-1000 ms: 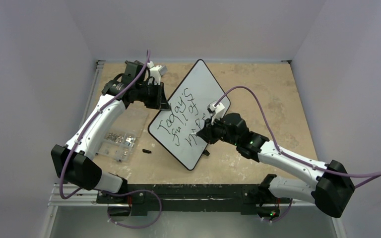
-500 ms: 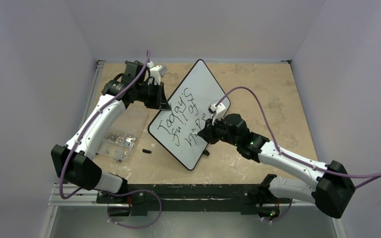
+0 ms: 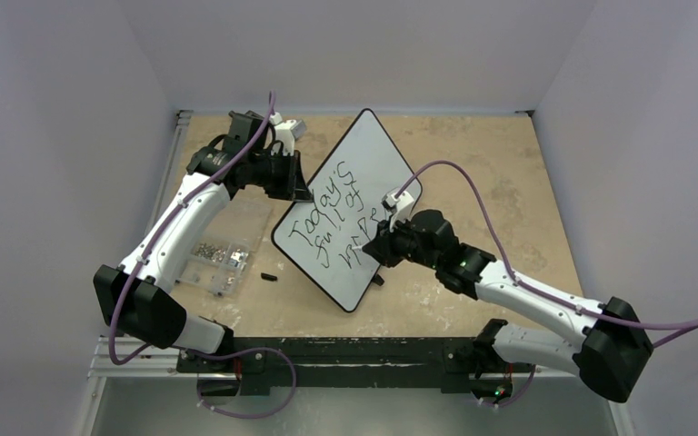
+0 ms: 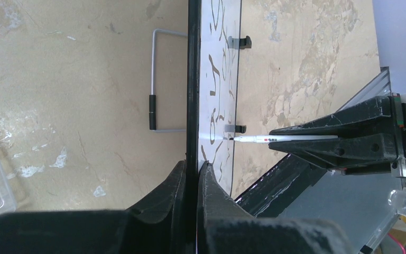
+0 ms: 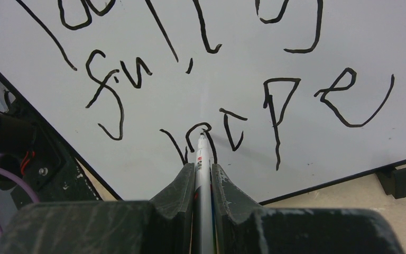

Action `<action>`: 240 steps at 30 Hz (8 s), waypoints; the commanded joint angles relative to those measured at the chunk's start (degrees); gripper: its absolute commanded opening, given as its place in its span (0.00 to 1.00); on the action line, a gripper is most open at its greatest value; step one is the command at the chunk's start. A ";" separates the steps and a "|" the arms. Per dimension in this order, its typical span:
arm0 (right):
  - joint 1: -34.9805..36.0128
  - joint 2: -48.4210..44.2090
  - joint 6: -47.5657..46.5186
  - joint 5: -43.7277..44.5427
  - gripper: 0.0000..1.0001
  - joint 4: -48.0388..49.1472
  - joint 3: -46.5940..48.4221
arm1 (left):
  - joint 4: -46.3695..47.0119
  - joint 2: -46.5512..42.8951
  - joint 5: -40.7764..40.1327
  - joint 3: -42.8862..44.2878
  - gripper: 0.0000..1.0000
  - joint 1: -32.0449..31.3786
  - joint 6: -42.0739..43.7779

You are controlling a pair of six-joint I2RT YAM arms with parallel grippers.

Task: Write a sentence on the whiteboard
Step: Write a sentence on the whiteboard, then put down the whiteboard on the whiteboard stand, then move the whiteboard to the center of the board.

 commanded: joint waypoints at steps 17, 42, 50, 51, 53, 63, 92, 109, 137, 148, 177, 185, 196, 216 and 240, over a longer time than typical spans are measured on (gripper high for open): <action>0.03 -1.19 1.37 8.75 0.00 -1.21 1.72 | 0.06 -1.62 -8.48 0.10 0.00 0.21 3.05; -0.16 0.80 1.53 10.84 0.00 0.07 3.95 | 0.03 -1.53 -8.36 0.10 0.00 0.21 3.05; -0.16 1.56 1.83 10.88 0.00 0.85 4.25 | 0.00 -1.60 -8.36 0.10 0.00 0.12 3.05; -0.18 1.71 1.88 10.84 0.00 0.88 4.25 | 0.01 -1.55 -8.29 0.10 0.00 0.12 3.05; -0.18 1.94 1.83 10.75 0.00 0.99 4.19 | 0.01 -1.60 -8.34 0.10 0.00 0.12 3.05; -0.18 1.51 2.41 10.38 0.00 0.92 2.62 | 0.01 -1.60 -8.38 0.10 0.00 0.10 3.05; -0.18 -0.41 3.23 8.86 0.00 -1.03 -1.04 | 0.02 -1.53 -8.47 0.12 0.00 0.05 3.05; -0.18 -4.31 3.84 2.38 0.00 -3.54 2.15 | -0.05 -1.69 -8.57 0.19 0.00 0.08 3.14; -0.66 -13.61 2.28 22.93 0.00 -7.66 9.24 | -1.33 2.23 -11.78 0.10 0.00 -0.40 3.38; -0.97 -15.22 2.33 21.21 0.00 -7.43 7.07 | -2.10 3.84 -12.68 0.27 0.03 -0.54 3.31; -1.05 -14.60 3.15 19.53 0.00 -5.79 4.44 | -6.10 -1.04 -18.50 -2.38 0.05 -4.08 3.59; -1.06 -15.02 3.25 19.71 0.00 -5.92 3.55 | -4.32 -4.32 -16.18 -7.92 0.05 -5.65 6.12; -1.11 -14.93 3.51 19.83 0.00 -5.80 2.94 | -4.85 -2.56 -19.81 -9.19 0.20 -7.30 5.88; -1.41 -14.67 3.67 19.61 0.00 -5.51 2.39 | -5.66 -2.32 -22.06 -8.86 0.35 -8.97 5.20; -1.44 -15.46 3.32 19.40 0.00 -6.43 2.73 | -11.39 -8.51 -26.60 1.74 0.59 -8.97 1.32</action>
